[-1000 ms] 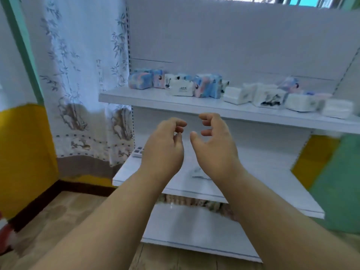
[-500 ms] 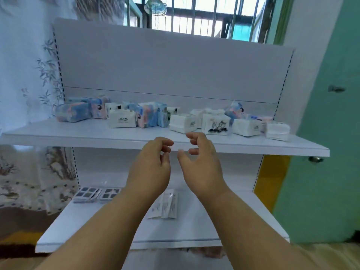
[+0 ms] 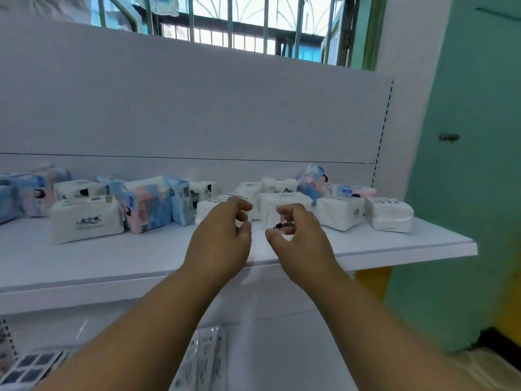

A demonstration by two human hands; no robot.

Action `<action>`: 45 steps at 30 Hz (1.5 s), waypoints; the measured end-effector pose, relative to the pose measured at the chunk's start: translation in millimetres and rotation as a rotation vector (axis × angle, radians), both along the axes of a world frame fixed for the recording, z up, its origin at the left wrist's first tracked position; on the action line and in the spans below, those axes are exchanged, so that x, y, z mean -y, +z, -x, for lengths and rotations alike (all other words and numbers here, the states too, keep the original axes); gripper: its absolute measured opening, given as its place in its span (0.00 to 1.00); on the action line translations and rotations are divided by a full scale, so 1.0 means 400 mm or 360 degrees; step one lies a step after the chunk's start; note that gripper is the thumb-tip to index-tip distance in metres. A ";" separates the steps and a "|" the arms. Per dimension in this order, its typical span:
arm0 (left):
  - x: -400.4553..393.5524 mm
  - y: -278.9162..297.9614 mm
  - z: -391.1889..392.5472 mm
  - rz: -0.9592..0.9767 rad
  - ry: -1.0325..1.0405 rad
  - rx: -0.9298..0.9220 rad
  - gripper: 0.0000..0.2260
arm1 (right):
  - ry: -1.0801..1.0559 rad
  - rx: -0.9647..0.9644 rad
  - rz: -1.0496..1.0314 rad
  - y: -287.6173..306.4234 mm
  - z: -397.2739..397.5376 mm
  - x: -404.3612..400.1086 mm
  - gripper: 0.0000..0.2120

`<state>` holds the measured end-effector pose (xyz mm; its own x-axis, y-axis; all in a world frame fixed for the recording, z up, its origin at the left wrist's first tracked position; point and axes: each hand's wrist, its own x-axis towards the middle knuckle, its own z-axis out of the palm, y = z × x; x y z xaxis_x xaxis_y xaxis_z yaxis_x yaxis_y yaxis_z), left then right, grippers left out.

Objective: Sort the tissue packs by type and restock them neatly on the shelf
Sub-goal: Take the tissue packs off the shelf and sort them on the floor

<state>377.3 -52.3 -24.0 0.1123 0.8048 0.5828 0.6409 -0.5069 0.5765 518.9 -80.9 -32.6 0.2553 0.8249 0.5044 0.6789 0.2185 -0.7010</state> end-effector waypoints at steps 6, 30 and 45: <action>-0.203 0.048 -0.076 -0.0129 0.0450 -0.0262 0.14 | 0.0142 0.0128 -0.0023 0.066 -0.144 -0.209 0.21; -0.037 0.038 0.027 0.0420 0.0059 0.1727 0.19 | 0.0772 -0.1490 0.0348 0.101 -0.090 -0.145 0.13; 0.399 -0.025 0.229 0.0448 0.0191 0.1591 0.14 | 0.1521 -0.0868 0.0521 0.012 0.047 0.139 0.16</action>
